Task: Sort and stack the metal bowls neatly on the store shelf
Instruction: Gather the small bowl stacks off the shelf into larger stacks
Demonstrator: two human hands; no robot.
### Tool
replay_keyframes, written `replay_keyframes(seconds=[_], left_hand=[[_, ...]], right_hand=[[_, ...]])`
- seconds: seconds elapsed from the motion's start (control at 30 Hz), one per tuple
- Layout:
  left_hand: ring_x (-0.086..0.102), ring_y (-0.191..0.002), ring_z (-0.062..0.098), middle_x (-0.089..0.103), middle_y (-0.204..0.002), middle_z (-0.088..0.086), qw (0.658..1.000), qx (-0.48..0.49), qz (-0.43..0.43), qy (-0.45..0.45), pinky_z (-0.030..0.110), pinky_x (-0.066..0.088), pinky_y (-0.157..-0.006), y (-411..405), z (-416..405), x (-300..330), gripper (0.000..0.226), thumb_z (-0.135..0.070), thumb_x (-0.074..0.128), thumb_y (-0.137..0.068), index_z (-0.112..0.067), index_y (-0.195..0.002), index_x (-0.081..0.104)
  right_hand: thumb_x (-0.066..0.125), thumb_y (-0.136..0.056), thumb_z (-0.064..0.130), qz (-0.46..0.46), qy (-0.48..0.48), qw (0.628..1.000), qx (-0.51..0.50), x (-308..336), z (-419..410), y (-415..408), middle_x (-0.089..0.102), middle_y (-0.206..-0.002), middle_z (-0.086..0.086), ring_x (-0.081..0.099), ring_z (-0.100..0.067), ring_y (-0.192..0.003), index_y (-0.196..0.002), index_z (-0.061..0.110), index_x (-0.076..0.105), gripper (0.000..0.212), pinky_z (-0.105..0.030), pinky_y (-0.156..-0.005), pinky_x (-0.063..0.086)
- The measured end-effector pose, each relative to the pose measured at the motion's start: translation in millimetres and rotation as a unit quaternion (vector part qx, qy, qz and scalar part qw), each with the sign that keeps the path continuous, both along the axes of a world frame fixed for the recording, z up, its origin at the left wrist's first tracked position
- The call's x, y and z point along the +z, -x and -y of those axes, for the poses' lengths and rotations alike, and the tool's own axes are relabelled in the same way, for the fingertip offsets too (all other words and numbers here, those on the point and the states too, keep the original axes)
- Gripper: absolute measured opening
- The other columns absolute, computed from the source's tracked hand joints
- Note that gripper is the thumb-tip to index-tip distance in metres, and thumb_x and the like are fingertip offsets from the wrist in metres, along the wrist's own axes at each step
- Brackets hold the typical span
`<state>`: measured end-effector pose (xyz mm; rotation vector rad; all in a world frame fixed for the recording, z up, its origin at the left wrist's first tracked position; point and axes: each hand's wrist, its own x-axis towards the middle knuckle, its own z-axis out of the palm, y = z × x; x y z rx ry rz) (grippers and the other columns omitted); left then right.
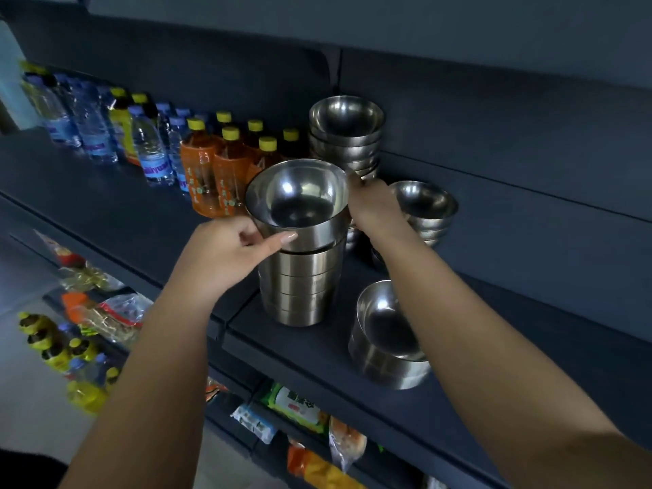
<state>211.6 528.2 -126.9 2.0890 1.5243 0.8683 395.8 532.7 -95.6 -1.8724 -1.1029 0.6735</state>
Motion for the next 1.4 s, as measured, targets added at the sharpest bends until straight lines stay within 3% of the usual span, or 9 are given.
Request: replay_keyframes(seconds=[0.13,0.33,0.5,0.6,0.7,0.83,0.97,1.1,1.4], left_hand=[[0.052,-0.064,0.006,0.06,-0.067,-0.003,0.999,-0.023,0.01,-0.036,0.017,0.035,-0.056,3.8,-10.7,-4.5,0.045,-0.054,0.064,-0.07,-0.011,-0.06,0.056],[0.052,-0.062,0.008,0.06,-0.065,0.001,0.998,-0.061,-0.013,-0.019,0.018,0.033,-0.053,5.7,-25.6,-6.2,0.052,-0.06,0.059,-0.067,-0.008,-0.062,0.059],[0.053,-0.065,0.002,0.06,-0.067,-0.008,0.996,-0.09,0.003,-0.016,0.013,0.034,-0.055,10.4,-32.0,-11.1,0.049,-0.061,0.057,-0.066,-0.012,-0.063,0.058],[0.055,-0.076,-0.002,0.061,-0.075,-0.012,0.993,-0.108,0.038,0.001,0.007,0.038,-0.065,17.2,-34.0,-16.8,0.045,-0.06,0.059,-0.068,-0.015,-0.069,0.06],[0.055,-0.096,0.001,0.059,-0.098,-0.016,0.982,-0.109,0.152,0.023,0.021,0.046,-0.084,24.3,-37.4,-25.6,0.057,-0.07,0.064,-0.061,-0.023,-0.094,0.057],[0.04,-0.12,-0.006,0.038,-0.136,-0.021,0.959,-0.132,0.235,0.09,0.029,0.037,-0.101,22.1,-40.5,-28.8,0.096,-0.068,0.058,-0.053,-0.04,-0.139,0.025],[0.036,-0.113,-0.024,0.036,-0.117,-0.053,0.94,-0.225,0.232,0.105,0.013,0.036,-0.094,13.5,-40.9,-31.5,0.074,-0.061,0.065,-0.057,-0.066,-0.12,0.025],[0.039,-0.109,-0.028,0.04,-0.112,-0.049,0.922,-0.25,0.277,0.108,-0.003,0.036,-0.082,10.0,-44.1,-36.0,0.07,-0.046,0.071,-0.063,-0.063,-0.115,0.029],[0.037,-0.127,-0.01,0.04,-0.137,-0.028,0.909,-0.251,0.304,0.132,0.024,0.036,-0.105,14.8,-52.1,-41.4,0.081,-0.057,0.062,-0.063,-0.044,-0.136,0.031]], right_hand=[[0.034,-0.1,0.035,0.025,0.005,0.999,-0.019,-6.8,-4.9,-0.1,0.059,-0.124,-0.018,0.052,-0.033,-0.116,-0.119,0.003,0.058,0.045,-0.028,-0.084,0.036],[0.041,-0.095,0.036,0.021,0.031,0.999,-0.039,-8.6,-9.3,1.1,0.059,-0.086,-0.007,0.062,-0.032,-0.096,-0.088,0.012,0.06,0.032,-0.038,-0.09,0.05],[0.049,-0.093,0.039,-0.075,0.027,0.996,-0.042,-19.4,-9.3,-3.7,0.061,-0.08,-0.005,0.063,-0.024,-0.087,-0.072,0.015,0.055,0.032,-0.041,-0.09,0.053],[0.048,-0.094,0.04,-0.13,0.017,0.991,-0.019,-22.9,-3.9,-1.6,0.06,-0.081,0.001,0.058,-0.013,-0.081,-0.078,0.022,0.056,0.025,-0.034,-0.083,0.052],[0.044,-0.097,0.036,-0.204,-0.03,0.979,-0.013,-30.6,-0.5,3.2,0.06,-0.084,0.006,0.058,-0.004,-0.077,-0.092,0.025,0.06,0.02,-0.022,-0.07,0.049],[0.041,-0.097,0.042,-0.223,-0.066,0.972,-0.035,-44.9,3.9,15.7,0.063,-0.099,0.011,0.057,-0.007,-0.1,-0.114,0.026,0.058,0.028,-0.032,-0.101,0.043],[0.037,-0.098,0.046,-0.235,-0.088,0.966,-0.066,-44.0,5.6,27.9,0.065,-0.113,0.004,0.057,-0.014,-0.112,-0.122,0.02,0.058,0.041,-0.038,-0.107,0.04],[0.035,-0.098,0.047,-0.233,-0.093,0.963,-0.096,-44.6,5.8,33.3,0.066,-0.111,0.001,0.059,-0.016,-0.112,-0.113,0.022,0.06,0.038,-0.039,-0.106,0.042],[0.042,-0.073,0.074,-0.226,-0.072,0.96,-0.147,-45.4,12.2,39.1,0.058,-0.133,0.002,0.051,-0.014,-0.124,-0.132,0.023,0.054,0.079,-0.039,-0.111,0.036]])
